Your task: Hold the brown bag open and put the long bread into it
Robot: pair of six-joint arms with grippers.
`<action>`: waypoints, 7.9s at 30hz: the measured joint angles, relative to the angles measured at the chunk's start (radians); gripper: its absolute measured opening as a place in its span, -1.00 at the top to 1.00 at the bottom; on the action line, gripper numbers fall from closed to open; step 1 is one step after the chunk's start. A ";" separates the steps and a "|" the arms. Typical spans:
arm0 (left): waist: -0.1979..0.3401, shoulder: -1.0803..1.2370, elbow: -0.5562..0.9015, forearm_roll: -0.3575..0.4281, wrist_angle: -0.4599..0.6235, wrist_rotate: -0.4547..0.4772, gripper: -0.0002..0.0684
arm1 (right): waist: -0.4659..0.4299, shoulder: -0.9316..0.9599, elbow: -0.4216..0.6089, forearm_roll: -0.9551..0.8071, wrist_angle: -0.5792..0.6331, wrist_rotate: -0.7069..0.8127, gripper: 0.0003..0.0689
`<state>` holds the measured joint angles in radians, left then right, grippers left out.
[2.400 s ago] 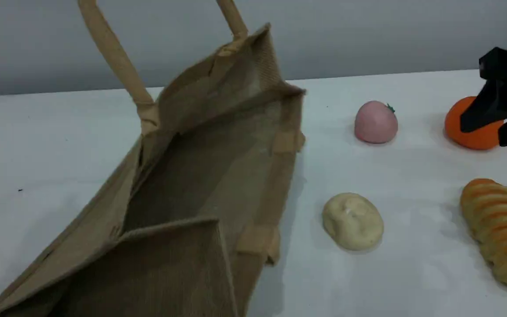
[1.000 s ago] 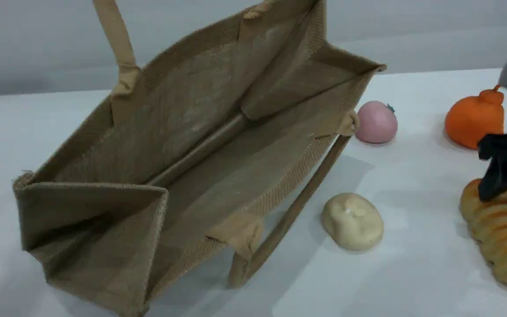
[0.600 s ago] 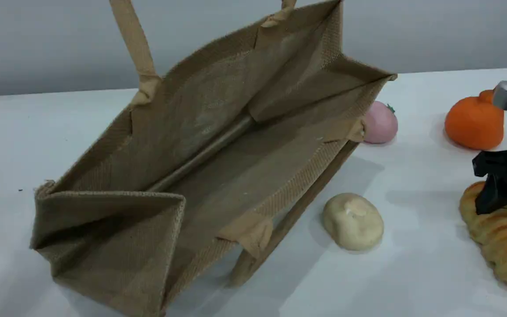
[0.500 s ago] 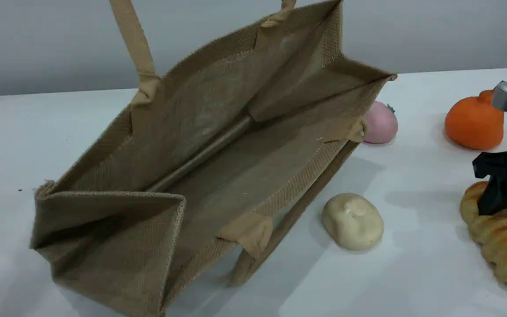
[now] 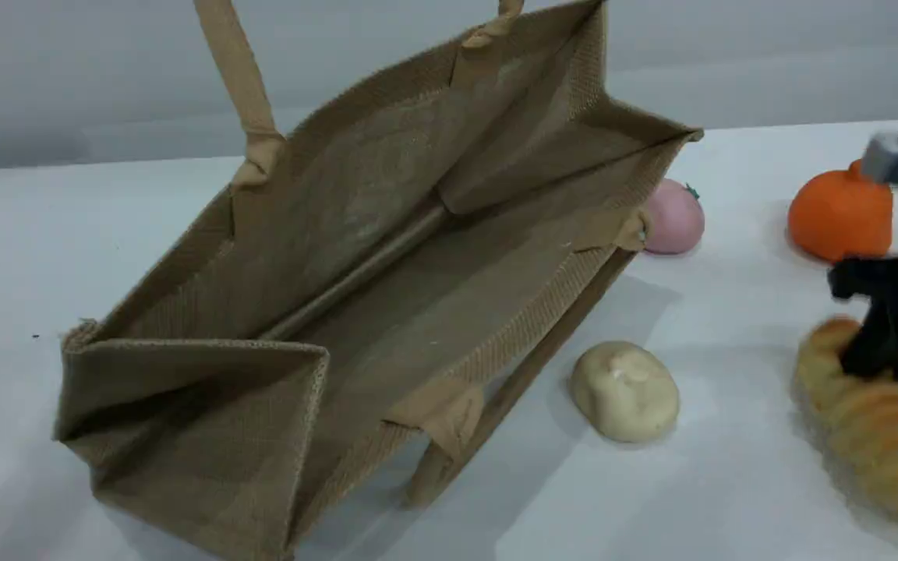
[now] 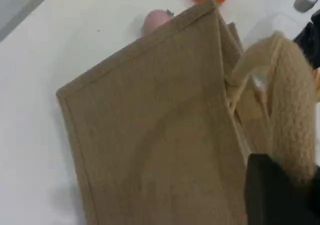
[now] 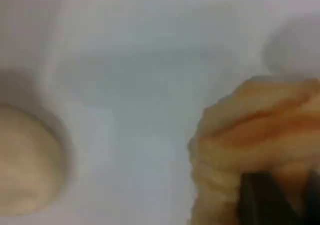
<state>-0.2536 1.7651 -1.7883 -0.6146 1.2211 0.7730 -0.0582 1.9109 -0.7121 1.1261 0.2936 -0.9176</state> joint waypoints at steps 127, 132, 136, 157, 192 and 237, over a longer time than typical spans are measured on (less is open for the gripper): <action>0.000 -0.030 0.000 -0.040 0.000 0.004 0.76 | 0.463 -0.153 -0.343 0.271 0.210 -0.129 -0.43; 0.000 -0.014 0.000 0.017 0.000 -0.016 0.76 | 0.389 -0.300 -0.342 0.177 0.323 -0.063 -0.43; 0.000 0.023 0.001 0.007 -0.001 -0.038 0.76 | 0.297 -0.443 -0.342 0.058 0.406 0.048 -0.43; -0.098 0.302 0.001 -0.112 -0.003 -0.022 0.61 | 0.154 -1.042 -0.342 -0.509 0.634 0.572 -0.43; -0.100 -0.236 0.001 0.062 0.005 -0.253 -0.32 | 0.154 -1.740 -0.122 -1.020 0.930 0.994 -0.01; -0.109 -1.709 1.286 0.513 -0.139 -0.701 -0.32 | 0.154 -1.911 0.170 -1.126 0.846 0.939 -0.01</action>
<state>-0.3623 0.0561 -0.5023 -0.1021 1.0818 0.0717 0.0960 0.0000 -0.5422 0.0000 1.1392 0.0215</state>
